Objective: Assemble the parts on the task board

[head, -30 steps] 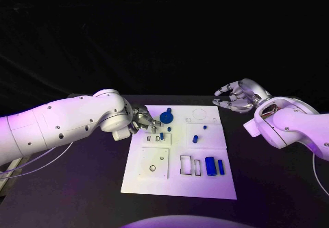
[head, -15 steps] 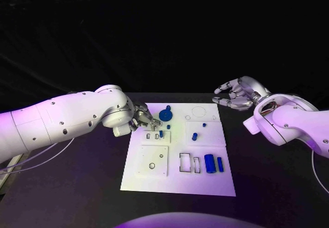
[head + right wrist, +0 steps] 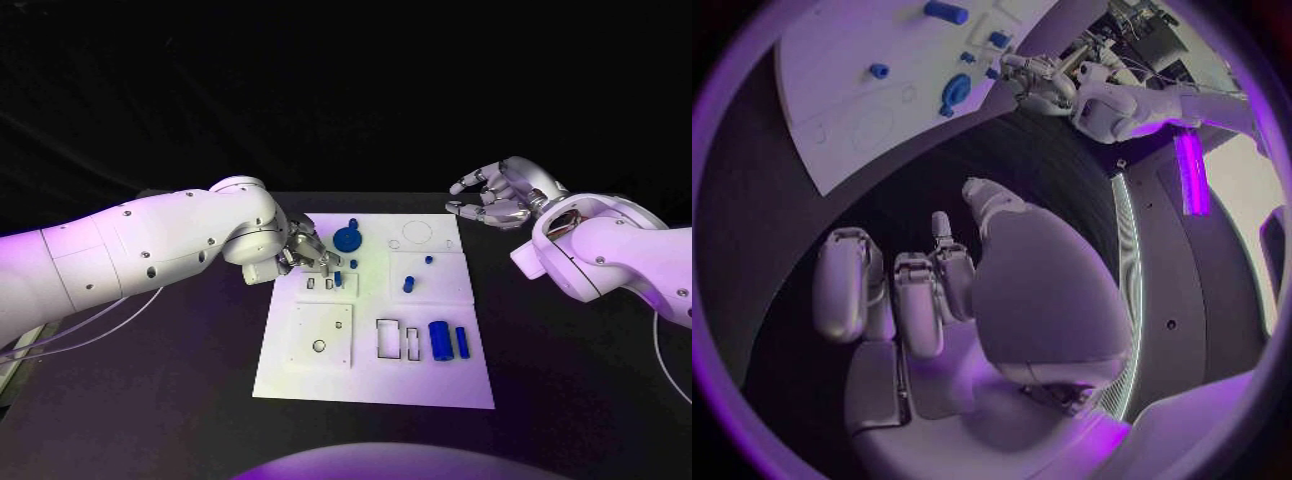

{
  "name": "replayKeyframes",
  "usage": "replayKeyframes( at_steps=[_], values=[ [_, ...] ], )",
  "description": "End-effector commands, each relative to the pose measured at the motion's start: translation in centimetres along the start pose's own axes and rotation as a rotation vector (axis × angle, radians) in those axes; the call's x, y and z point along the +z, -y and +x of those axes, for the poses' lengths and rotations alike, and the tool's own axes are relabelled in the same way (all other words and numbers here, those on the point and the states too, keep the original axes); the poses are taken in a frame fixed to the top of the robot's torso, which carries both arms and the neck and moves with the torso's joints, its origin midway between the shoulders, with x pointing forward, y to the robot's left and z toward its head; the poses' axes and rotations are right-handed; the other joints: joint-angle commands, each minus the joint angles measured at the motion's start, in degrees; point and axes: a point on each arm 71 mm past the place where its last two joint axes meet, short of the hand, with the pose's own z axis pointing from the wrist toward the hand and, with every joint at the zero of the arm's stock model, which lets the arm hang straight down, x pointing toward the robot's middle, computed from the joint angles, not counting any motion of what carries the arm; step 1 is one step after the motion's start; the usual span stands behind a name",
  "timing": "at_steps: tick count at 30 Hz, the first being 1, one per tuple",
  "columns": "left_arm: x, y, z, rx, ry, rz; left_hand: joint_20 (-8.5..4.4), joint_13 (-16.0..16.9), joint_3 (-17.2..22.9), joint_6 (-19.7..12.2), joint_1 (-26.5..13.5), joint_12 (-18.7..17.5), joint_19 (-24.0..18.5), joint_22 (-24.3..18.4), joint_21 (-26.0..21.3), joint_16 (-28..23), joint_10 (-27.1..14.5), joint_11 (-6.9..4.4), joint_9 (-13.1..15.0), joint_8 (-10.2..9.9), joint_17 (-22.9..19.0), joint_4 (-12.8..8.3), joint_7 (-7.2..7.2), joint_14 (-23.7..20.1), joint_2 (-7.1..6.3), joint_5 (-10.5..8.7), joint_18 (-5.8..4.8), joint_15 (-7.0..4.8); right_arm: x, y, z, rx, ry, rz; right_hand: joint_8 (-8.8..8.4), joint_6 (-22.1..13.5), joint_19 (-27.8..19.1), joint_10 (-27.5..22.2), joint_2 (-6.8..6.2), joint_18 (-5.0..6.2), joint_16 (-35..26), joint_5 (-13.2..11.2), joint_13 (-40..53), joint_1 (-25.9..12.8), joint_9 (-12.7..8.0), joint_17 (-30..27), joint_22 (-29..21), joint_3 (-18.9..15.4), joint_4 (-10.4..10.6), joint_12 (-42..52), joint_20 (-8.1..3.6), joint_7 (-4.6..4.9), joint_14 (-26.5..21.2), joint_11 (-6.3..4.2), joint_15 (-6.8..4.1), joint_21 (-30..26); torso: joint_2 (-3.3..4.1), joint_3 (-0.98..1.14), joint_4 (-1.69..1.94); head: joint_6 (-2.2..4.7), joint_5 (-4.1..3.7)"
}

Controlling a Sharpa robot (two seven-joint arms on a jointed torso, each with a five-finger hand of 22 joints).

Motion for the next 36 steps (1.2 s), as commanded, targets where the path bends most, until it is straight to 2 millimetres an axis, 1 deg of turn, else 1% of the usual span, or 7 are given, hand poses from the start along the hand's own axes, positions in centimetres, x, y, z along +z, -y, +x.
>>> replayKeyframes(
  at_steps=[1,10,13,19,28,32,36],
  values=[
    [0.16,0.33,0.19,0.022,-0.020,-0.002,0.28,0.06,0.53,-0.48,-0.35,-0.01,-0.11,0.05,-0.37,0.20,-0.29,0.23,-0.20,-0.53,15.08,0.00,-0.05,5.85,-0.01,-0.31,-0.46,0.34,0.03,-0.10,0.15,-0.013,-0.015,-0.007,0.26,-0.08,-0.40,-0.31,-0.51,0.73,-0.38,0.30,3.48,-0.16,0.09,13.61,2.76,0.45,0.06,-0.36,-0.18,0.07,5.59,-0.22,-0.33,-0.43,0.03,0.05,0.00,-0.15,-0.01],
    [0.47,0.88,0.44,0.042,-0.035,0.001,0.42,0.07,0.70,-0.42,-0.66,0.01,-0.15,0.06,-0.42,0.20,-0.37,0.39,-0.54,-1.08,15.08,-0.01,0.10,5.85,-0.08,-1.13,-0.45,0.49,0.09,-0.16,0.26,-0.017,-0.021,-0.009,0.27,-0.10,-0.46,-0.37,-0.57,0.76,-0.40,0.28,3.42,-0.27,0.10,13.58,2.69,0.46,0.09,-0.42,-0.18,0.08,5.58,-0.21,-0.33,-0.54,0.05,0.08,0.03,-0.27,-0.05],
    [0.54,1.05,0.51,0.053,-0.036,0.002,0.47,0.04,0.89,-0.35,-0.46,-0.02,-0.18,0.06,-0.44,0.20,-0.45,0.41,-0.64,-1.23,15.08,-0.11,0.10,5.85,-0.08,-1.38,-0.44,0.53,0.14,-0.18,0.33,-0.019,-0.024,-0.009,0.29,-0.12,-0.48,-0.39,-0.63,0.76,-0.43,0.12,3.40,-0.45,0.12,13.51,2.67,0.47,0.14,-0.45,-0.18,0.08,5.56,-0.20,-0.32,-0.59,0.05,0.06,0.03,-0.44,-0.09],
    [0.63,1.16,0.57,0.066,-0.043,-0.002,0.52,-0.02,1.14,-0.22,-0.09,-0.07,-0.21,0.07,-0.47,0.20,-0.54,0.41,-0.72,-1.36,15.08,-0.16,0.10,5.85,-0.09,-1.59,-0.43,0.56,0.19,-0.23,0.43,-0.025,-0.030,-0.010,0.30,-0.13,-0.50,-0.39,-0.64,0.77,-0.44,0.08,3.40,-0.51,0.12,13.49,2.65,0.48,0.15,-0.45,-0.18,0.08,5.56,-0.20,-0.32,-0.62,0.01,0.16,0.00,-0.70,0.00],
    [0.75,1.21,0.62,0.080,-0.057,-0.009,0.62,-0.04,2.04,0.02,1.18,-0.10,-0.34,0.07,-0.58,0.20,-0.82,0.44,-0.88,-1.66,15.08,-0.23,0.10,5.85,-0.08,-1.73,-0.39,0.61,0.19,-0.20,0.45,-0.028,-0.033,-0.010,0.32,-0.21,-0.84,-0.69,-0.67,0.92,-0.67,-0.30,3.04,-0.78,0.14,12.97,2.22,0.56,0.15,-0.76,-0.17,0.08,5.42,-0.20,-0.32,-1.23,0.04,0.08,-0.08,-0.91,-0.12],
    [0.76,1.26,0.64,0.091,-0.059,-0.008,0.63,-0.14,2.52,0.21,1.84,-0.17,-0.39,0.08,-0.62,0.20,-0.94,0.41,-0.88,-1.68,15.08,-0.26,0.05,5.85,0.03,-1.78,-0.38,0.60,0.21,-0.23,0.50,-0.028,-0.036,-0.011,0.32,-0.21,-0.84,-0.69,-0.67,0.92,-0.67,-0.30,3.04,-0.78,0.14,12.97,2.22,0.56,0.15,-0.76,-0.17,0.08,5.42,-0.20,-0.32,-1.23,0.05,0.06,-0.03,-1.04,-0.34],
    [0.81,1.25,0.63,0.100,-0.063,-0.011,0.63,-0.07,2.69,0.36,2.09,-0.11,-0.41,0.10,-0.63,0.20,-0.95,0.41,-0.86,-1.66,15.08,-0.23,0.05,5.85,0.00,-2.04,-0.37,0.59,0.25,-0.22,0.55,-0.029,-0.037,-0.011,0.33,-0.22,-0.84,-0.69,-0.66,0.92,-0.67,-0.37,3.04,-0.80,0.15,12.96,2.22,0.59,0.15,-0.76,-0.17,0.08,5.41,-0.20,-0.32,-1.24,0.02,0.11,0.04,-1.16,-0.25]
  ],
)
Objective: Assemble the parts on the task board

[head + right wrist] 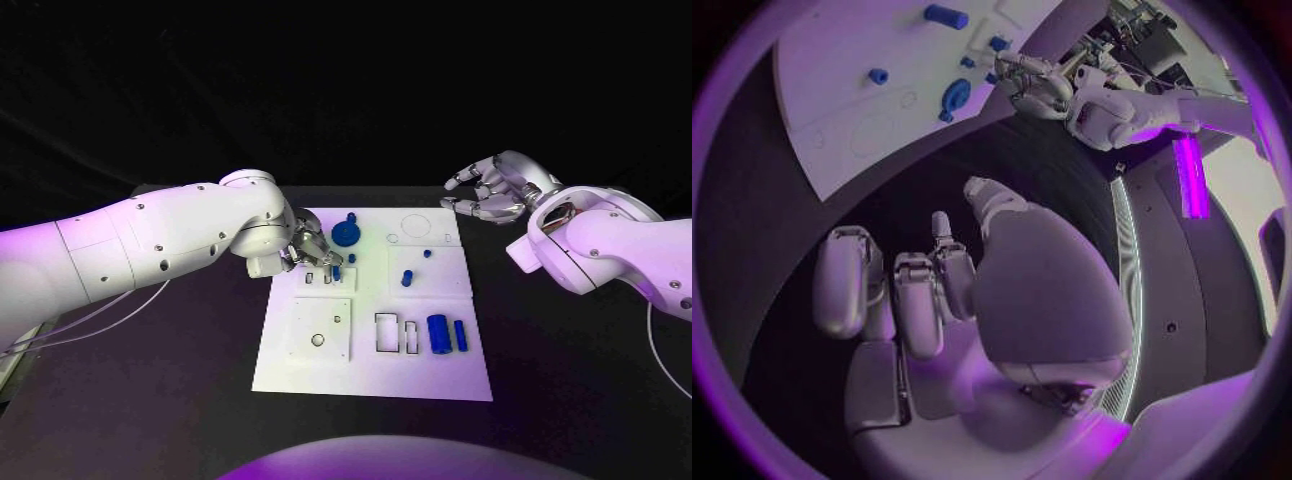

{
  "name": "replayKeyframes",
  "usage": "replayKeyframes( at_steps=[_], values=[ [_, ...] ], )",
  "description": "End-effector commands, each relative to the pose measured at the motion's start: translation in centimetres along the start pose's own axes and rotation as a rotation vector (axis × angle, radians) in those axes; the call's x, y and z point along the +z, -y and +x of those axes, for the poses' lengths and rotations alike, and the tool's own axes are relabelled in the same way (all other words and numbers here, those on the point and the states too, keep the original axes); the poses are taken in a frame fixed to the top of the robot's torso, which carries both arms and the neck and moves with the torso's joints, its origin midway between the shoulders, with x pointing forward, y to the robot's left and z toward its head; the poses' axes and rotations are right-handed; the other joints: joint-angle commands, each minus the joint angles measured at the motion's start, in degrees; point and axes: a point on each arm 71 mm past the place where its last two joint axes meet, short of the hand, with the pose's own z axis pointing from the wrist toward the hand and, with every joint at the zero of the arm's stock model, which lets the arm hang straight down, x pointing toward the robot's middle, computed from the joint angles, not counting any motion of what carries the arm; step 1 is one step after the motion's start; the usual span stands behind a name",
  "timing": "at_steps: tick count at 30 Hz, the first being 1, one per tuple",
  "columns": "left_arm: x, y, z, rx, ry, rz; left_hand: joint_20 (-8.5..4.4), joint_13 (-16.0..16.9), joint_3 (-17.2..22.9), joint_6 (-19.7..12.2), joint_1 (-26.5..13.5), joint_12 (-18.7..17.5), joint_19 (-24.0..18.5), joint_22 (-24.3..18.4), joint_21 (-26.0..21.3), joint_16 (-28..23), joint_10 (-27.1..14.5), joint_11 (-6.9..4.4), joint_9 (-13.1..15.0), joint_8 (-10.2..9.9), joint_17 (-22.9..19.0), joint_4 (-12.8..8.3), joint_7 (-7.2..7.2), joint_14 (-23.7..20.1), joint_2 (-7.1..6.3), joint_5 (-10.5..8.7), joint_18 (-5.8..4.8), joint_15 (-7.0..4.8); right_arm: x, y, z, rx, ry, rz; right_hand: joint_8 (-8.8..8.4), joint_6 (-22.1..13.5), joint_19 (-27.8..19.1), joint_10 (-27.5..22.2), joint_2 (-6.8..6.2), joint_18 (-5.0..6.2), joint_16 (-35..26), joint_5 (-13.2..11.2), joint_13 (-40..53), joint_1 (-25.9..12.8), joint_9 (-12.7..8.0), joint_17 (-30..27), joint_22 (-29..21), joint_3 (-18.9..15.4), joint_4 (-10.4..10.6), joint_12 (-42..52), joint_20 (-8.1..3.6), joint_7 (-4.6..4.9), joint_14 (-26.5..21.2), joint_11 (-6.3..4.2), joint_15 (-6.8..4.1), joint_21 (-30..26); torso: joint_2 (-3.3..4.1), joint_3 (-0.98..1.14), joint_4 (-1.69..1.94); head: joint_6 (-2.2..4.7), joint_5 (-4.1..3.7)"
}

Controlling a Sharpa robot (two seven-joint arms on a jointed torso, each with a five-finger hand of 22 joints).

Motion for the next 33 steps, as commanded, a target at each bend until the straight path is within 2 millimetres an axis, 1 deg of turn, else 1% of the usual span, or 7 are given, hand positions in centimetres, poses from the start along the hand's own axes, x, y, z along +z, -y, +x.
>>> replayKeyframes(
  at_steps=[1,5,10,14,19,31,33],
  values=[
    [0.04,0.21,0.16,0.036,-0.022,-0.003,0.21,0.08,0.38,0.46,0.65,-0.08,0.01,0.08,-0.21,0.21,-0.54,0.00,-0.04,-0.17,15.09,0.10,0.04,6.07,-0.16,-0.59,-0.37,0.37,0.04,-0.06,0.19,-0.015,-0.018,-0.006,0.34,-0.22,-0.43,-0.54,-0.20,0.91,-0.23,-0.40,3.06,-0.37,0.06,12.96,2.19,0.45,-0.01,-0.31,-0.17,0.08,5.41,-0.05,-0.32,-0.32,0.00,0.05,0.07,-0.24,0.06],
    [0.13,0.23,0.12,0.041,-0.025,-0.005,0.20,0.09,0.58,0.95,0.97,-0.04,0.02,0.19,-0.21,0.21,-0.58,-0.06,0.12,0.09,15.09,0.12,-0.06,6.07,-0.38,-1.66,-0.37,0.34,0.07,-0.02,0.21,-0.016,-0.020,-0.005,0.34,-0.22,-0.43,-0.53,-0.19,0.91,-0.24,-0.42,3.08,-0.38,0.06,12.95,2.20,0.46,-0.01,-0.29,-0.17,0.08,5.41,-0.05,-0.32,-0.32,0.00,0.01,0.10,-0.61,-0.02],
    [0.20,0.29,0.08,0.041,-0.024,-0.005,0.19,0.13,0.70,1.05,1.12,-0.01,0.01,0.19,-0.23,0.21,-0.57,-0.10,0.18,0.18,15.09,0.10,-0.11,6.07,-0.34,-1.88,-0.37,0.33,0.08,-0.01,0.25,-0.017,-0.023,-0.005,0.35,-0.22,-0.43,-0.51,-0.18,0.91,-0.24,-0.44,3.10,-0.40,0.07,12.95,2.20,0.47,-0.01,-0.28,-0.17,0.07,5.41,-0.05,-0.32,-0.32,0.03,-0.04,0.05,-0.56,0.03],
    [0.22,0.36,0.09,0.041,-0.023,-0.004,0.18,0.15,0.84,1.10,1.30,0.02,0.01,0.22,-0.23,0.21,-0.55,-0.13,0.22,0.23,15.09,0.08,-0.15,6.07,-0.27,-2.03,-0.37,0.30,0.08,-0.01,0.28,-0.017,-0.024,-0.004,0.35,-0.22,-0.43,-0.51,-0.18,0.91,-0.24,-0.44,3.10,-0.40,0.07,12.95,2.20,0.47,-0.01,-0.28,-0.17,0.07,5.41,-0.05,-0.32,-0.32,-0.01,0.00,0.07,-0.59,0.03],
    [0.23,0.47,0.12,0.041,-0.022,0.000,0.08,0.09,1.70,1.09,2.62,0.01,0.00,0.34,-0.27,0.21,-0.58,-0.23,0.49,0.47,15.09,0.05,-0.25,6.07,-0.03,-3.75,-0.36,0.20,0.11,-0.01,0.31,-0.017,-0.025,-0.004,0.39,-0.19,-0.44,-0.55,-0.13,0.91,-0.25,-0.56,3.05,-0.48,0.09,12.93,2.19,0.52,0.00,-0.32,-0.17,0.07,5.40,-0.06,-0.32,-0.35,-0.01,0.01,0.14,-0.63,0.04],
    [0.27,0.58,0.17,0.043,-0.024,0.003,0.07,0.17,1.99,1.12,2.84,0.10,0.10,0.55,-0.21,0.21,-0.50,-0.24,0.60,0.57,15.09,0.09,-0.26,6.07,0.16,-5.02,-0.40,0.20,0.21,0.02,0.45,-0.021,-0.027,0.000,0.42,-0.17,-0.53,-0.56,-0.10,0.95,-0.26,-0.61,3.03,-0.52,0.11,12.91,2.08,0.57,0.00,-0.34,-0.17,0.06,5.39,-0.06,-0.32,-0.50,-0.01,0.04,0.13,-0.64,0.33],
    [0.28,0.59,0.17,0.043,-0.025,0.004,0.04,0.22,2.50,1.12,3.57,0.16,0.09,0.60,-0.24,0.21,-0.45,-0.30,0.70,0.66,15.09,0.03,-0.32,6.07,0.48,-6.17,-0.39,0.16,0.22,0.03,0.47,-0.021,-0.028,0.000,0.45,-0.14,-0.56,-0.58,-0.10,0.96,-0.26,-0.64,3.02,-0.54,0.12,12.91,2.05,0.60,-0.01,-0.35,-0.17,0.06,5.39,-0.07,-0.32,-0.55,-0.02,0.02,0.13,-0.66,0.36]
  ],
)
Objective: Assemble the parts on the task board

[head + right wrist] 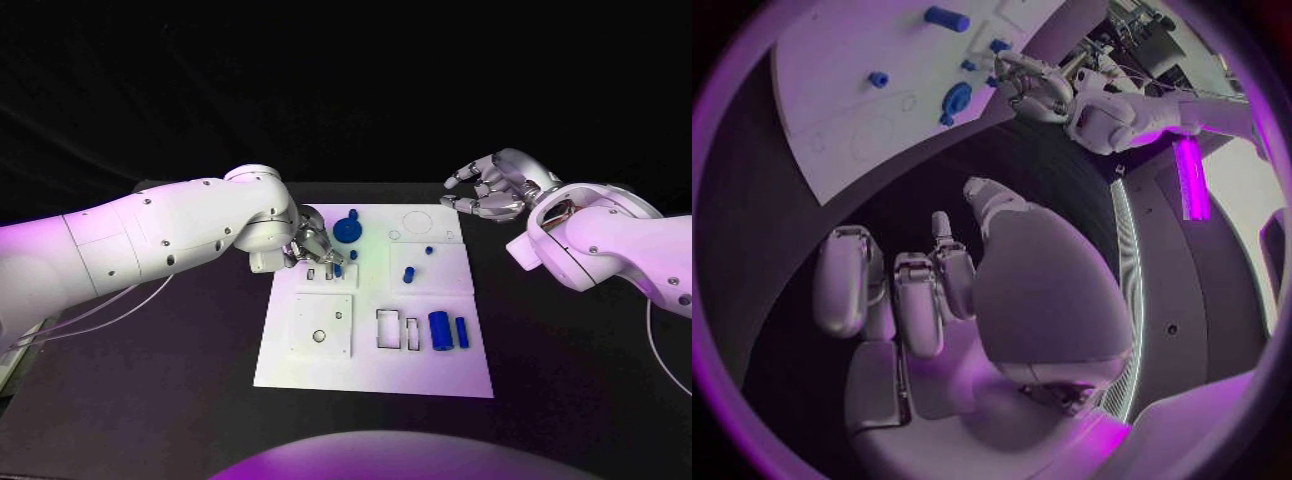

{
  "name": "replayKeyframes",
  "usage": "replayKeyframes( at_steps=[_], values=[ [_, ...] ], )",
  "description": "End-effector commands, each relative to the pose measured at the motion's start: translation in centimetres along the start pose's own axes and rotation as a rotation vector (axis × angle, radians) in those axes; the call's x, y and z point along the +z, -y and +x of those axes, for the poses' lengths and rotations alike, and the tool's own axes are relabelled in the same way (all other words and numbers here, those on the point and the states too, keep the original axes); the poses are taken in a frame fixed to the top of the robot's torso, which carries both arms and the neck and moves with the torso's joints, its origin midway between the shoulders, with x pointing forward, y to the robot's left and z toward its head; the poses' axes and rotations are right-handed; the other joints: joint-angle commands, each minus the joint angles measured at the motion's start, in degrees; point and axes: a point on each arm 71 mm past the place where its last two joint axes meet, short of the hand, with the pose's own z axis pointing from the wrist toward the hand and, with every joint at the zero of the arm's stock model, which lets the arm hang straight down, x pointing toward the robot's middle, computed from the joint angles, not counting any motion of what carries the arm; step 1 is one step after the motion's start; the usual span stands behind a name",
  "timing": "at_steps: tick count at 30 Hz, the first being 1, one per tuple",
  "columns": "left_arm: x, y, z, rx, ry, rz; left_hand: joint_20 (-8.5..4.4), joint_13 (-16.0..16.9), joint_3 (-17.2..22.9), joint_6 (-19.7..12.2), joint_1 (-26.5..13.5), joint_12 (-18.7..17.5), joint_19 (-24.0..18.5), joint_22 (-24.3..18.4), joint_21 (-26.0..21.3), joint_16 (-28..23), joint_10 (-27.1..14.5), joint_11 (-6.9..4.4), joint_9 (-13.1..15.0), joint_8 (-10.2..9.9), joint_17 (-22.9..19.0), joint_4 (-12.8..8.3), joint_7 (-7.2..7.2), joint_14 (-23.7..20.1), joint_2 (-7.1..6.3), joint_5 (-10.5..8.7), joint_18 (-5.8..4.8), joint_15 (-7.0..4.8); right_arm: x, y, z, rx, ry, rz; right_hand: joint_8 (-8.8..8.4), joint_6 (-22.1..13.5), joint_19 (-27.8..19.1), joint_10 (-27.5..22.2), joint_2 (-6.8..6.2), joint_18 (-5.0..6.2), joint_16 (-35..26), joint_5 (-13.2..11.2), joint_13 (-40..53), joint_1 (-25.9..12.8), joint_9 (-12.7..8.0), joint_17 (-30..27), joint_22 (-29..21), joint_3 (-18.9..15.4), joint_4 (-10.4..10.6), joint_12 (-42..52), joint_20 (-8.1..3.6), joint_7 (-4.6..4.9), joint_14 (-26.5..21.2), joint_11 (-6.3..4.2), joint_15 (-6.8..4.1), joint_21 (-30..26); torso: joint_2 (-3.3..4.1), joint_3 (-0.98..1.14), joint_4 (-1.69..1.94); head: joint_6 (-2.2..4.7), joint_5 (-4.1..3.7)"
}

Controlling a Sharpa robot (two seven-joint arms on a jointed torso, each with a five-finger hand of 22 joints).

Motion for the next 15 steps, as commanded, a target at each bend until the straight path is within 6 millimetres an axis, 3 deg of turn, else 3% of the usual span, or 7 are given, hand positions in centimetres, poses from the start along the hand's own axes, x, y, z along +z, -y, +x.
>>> replayKeyframes(
  at_steps=[1,3,7,11,13,14,15],
  values=[
    [0.01,0.29,0.13,0.013,-0.012,0.010,0.01,-0.01,0.96,0.34,1.28,0.13,0.12,0.14,-0.23,0.21,-0.25,-0.11,0.15,0.40,15.09,0.07,0.00,6.07,0.23,-2.10,-0.39,0.16,0.02,-0.03,0.18,-0.014,-0.015,-0.003,0.23,-0.14,-0.36,-0.37,-0.10,0.96,-0.26,-0.19,3.03,-0.54,0.09,12.91,2.07,0.28,-0.01,-0.35,0.03,0.06,5.39,0.14,-0.32,-0.34,0.00,-0.02,-0.01,-0.03,0.15],
    [0.02,0.32,0.13,0.009,-0.013,0.013,0.01,-0.15,2.65,0.23,2.25,0.04,0.10,0.24,-0.33,0.21,-0.26,-0.10,0.23,0.41,15.09,0.12,-0.02,6.07,0.88,-7.50,-0.39,0.15,0.02,-0.02,0.18,-0.015,-0.015,-0.003,0.24,-0.13,-0.43,-0.48,-0.10,1.00,-0.25,-0.20,2.89,-0.55,0.09,12.94,1.97,0.29,-0.02,-0.47,0.03,0.05,5.40,0.13,-0.32,-0.48,0.02,0.00,0.01,-0.02,0.04],
    [0.03,0.39,0.15,-0.001,-0.015,0.020,0.04,-0.52,3.27,0.21,2.60,-0.28,0.10,0.28,-0.35,0.21,-0.43,-0.05,0.24,0.41,15.09,0.05,-0.07,6.07,1.02,-8.11,-0.39,0.19,0.04,-0.06,0.21,-0.020,-0.014,-0.007,0.24,-0.12,-0.61,-0.55,-0.11,1.08,-0.25,-0.20,2.82,-0.55,0.10,12.95,1.73,0.30,-0.02,-0.53,0.04,0.05,5.40,0.13,-0.33,-0.79,0.04,0.00,-0.03,0.05,-0.02],
    [0.03,0.42,0.14,-0.009,-0.013,0.025,0.03,-0.57,6.12,0.09,5.05,-0.34,0.10,0.41,-0.46,0.21,-0.34,-0.13,0.40,0.53,15.09,-0.37,-0.17,6.07,1.34,-10.34,-0.37,0.14,0.05,-0.08,0.23,-0.023,-0.014,-0.008,0.26,-0.11,-0.64,-0.60,-0.12,1.08,-0.25,-0.21,2.77,-0.54,0.11,12.94,1.71,0.32,-0.04,-0.58,0.04,0.05,5.40,0.13,-0.33,-0.83,0.03,0.03,-0.05,0.01,0.01],
    [0.03,0.42,0.12,-0.014,-0.012,0.028,-0.02,-0.52,8.17,0.05,6.59,-0.30,0.10,0.48,-0.51,0.21,-0.26,-0.18,0.55,0.69,15.09,-0.83,-0.24,6.07,1.40,-11.84,-0.37,0.08,0.06,-0.06,0.23,-0.024,-0.014,-0.008,0.26,-0.11,-0.64,-0.60,-0.12,1.08,-0.25,-0.21,2.77,-0.54,0.11,12.94,1.71,0.32,-0.04,-0.58,0.04,0.05,5.40,0.13,-0.33,-0.83,0.02,0.00,-0.03,0.01,-0.02],
    [0.02,0.43,0.11,-0.020,-0.010,0.032,-0.11,-0.52,11.35,0.31,7.76,-0.31,0.12,0.60,-0.57,0.21,-0.10,-0.26,1.02,1.39,15.09,-1.17,-0.29,6.07,1.10,-13.71,-0.34,0.06,0.07,-0.06,0.22,-0.025,-0.014,-0.008,0.26,-0.11,-0.69,-0.61,-0.12,1.11,-0.27,-0.20,2.75,-0.54,0.11,12.89,1.64,0.33,-0.05,-0.60,0.04,0.04,5.39,0.13,-0.33,-0.92,0.01,-0.01,-0.02,0.02,-0.04],
    [0.00,0.44,0.11,-0.031,-0.007,0.038,-0.11,-0.45,12.86,0.54,7.94,-0.24,0.12,0.64,-0.61,0.21,0.08,-0.31,1.38,1.96,15.09,-1.28,-0.43,6.07,0.77,-13.78,-0.35,0.03,0.06,-0.08,0.21,-0.030,-0.012,-0.010,0.27,-0.11,-0.75,-0.64,-0.13,1.13,-0.25,-0.20,2.72,-0.54,0.11,12.94,1.57,0.33,-0.05,-0.63,0.04,0.04,5.40,0.13,-0.33,-1.02,0.00,0.00,0.01,0.11,-0.19]
  ],
)
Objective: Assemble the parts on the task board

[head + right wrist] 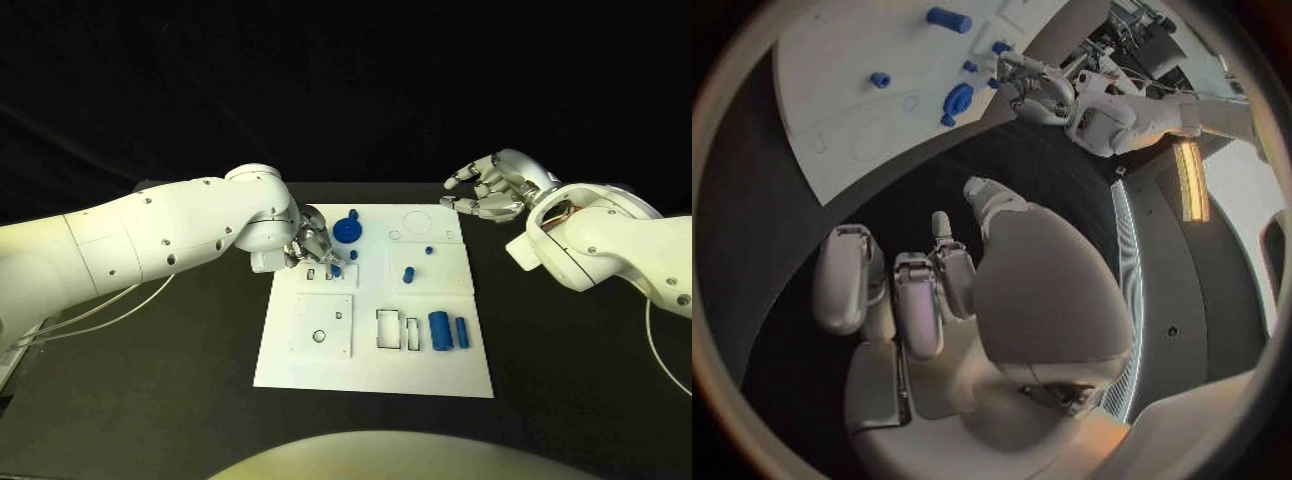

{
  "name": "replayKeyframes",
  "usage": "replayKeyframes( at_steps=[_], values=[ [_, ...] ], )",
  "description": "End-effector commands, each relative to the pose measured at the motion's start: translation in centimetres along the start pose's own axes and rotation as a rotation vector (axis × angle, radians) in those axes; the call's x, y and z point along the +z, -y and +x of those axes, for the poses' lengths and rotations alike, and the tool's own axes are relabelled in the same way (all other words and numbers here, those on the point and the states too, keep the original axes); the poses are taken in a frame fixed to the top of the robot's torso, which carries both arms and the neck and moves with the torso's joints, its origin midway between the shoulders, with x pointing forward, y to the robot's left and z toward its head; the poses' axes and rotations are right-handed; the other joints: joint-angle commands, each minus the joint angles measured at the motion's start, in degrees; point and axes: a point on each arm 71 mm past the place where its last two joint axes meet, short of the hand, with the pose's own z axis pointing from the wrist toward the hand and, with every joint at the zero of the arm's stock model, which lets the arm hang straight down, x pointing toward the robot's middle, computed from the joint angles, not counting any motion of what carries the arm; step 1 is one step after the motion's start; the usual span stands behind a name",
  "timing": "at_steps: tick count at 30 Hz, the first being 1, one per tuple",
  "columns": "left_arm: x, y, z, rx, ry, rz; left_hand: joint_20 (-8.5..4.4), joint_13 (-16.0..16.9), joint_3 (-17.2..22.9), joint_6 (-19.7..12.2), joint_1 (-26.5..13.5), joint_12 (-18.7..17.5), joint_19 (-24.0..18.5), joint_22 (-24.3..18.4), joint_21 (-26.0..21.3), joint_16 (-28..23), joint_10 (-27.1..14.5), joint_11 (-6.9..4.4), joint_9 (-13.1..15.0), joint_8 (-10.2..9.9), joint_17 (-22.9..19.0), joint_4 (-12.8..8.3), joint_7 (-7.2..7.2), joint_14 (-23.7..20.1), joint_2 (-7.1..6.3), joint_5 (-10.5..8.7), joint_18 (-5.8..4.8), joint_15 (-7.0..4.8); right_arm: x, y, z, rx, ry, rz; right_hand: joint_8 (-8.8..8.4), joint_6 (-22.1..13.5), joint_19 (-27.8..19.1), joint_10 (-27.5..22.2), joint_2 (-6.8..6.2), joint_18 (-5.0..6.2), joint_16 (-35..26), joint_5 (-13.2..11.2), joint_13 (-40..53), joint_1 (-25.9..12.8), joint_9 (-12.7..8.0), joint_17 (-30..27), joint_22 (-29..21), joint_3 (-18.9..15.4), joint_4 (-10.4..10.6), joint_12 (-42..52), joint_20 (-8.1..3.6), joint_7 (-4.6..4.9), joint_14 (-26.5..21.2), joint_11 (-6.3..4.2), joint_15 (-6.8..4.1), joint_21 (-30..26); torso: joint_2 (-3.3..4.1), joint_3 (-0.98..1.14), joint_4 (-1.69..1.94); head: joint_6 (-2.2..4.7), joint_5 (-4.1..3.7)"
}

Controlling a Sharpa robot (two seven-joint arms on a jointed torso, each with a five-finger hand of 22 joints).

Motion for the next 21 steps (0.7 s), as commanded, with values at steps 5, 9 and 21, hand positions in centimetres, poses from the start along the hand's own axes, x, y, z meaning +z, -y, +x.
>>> replayKeyframes(
  at_steps=[5,9,21],
  values=[
    [-0.12,0.20,0.21,-0.061,-0.003,0.044,-0.22,-0.31,9.18,0.30,1.31,-0.57,0.10,0.30,-0.61,0.21,0.44,-0.45,2.29,3.47,15.09,-2.13,-0.62,6.06,-1.52,-2.35,-0.35,-0.12,0.01,-0.15,0.16,-0.038,-0.008,-0.018,0.29,-0.10,-0.37,-0.48,-0.15,1.14,-0.27,-0.20,2.69,-0.63,0.08,12.91,1.55,0.35,-0.03,-0.31,0.04,0.05,5.39,-0.08,-0.32,-0.44,-0.03,0.01,0.07,0.30,-0.27],
    [-0.25,0.08,0.26,-0.080,-0.004,0.051,-0.27,-0.55,13.66,-0.01,0.78,-0.79,0.14,0.53,-0.69,0.21,0.63,-0.52,3.41,5.30,15.09,-4.11,-0.67,6.06,-2.30,-3.87,-0.36,-0.17,0.03,-0.12,0.13,-0.042,-0.006,-0.018,0.32,-0.10,-0.48,-0.56,-0.17,1.18,-0.31,-0.20,2.62,-0.80,0.11,12.81,1.42,0.36,0.01,-0.37,0.04,0.05,5.36,-0.07,-0.32,-0.64,-0.02,0.03,0.07,0.36,-0.19],
    [-0.86,-0.21,0.51,-0.118,0.005,0.070,-0.42,-0.34,19.01,-0.04,-2.30,-0.63,0.45,1.38,-0.58,0.21,1.53,-0.67,4.65,8.03,15.09,-9.09,-0.78,6.06,-4.65,3.42,-0.43,-0.31,0.06,0.02,0.07,-0.044,-0.004,-0.011,0.44,-0.14,-0.65,-0.71,-0.22,1.22,-0.36,-0.51,2.51,-1.57,0.20,12.72,1.27,0.36,0.10,-0.49,0.06,0.05,5.33,-0.05,-0.30,-0.94,0.02,0.06,0.05,0.53,0.22]
  ],
)
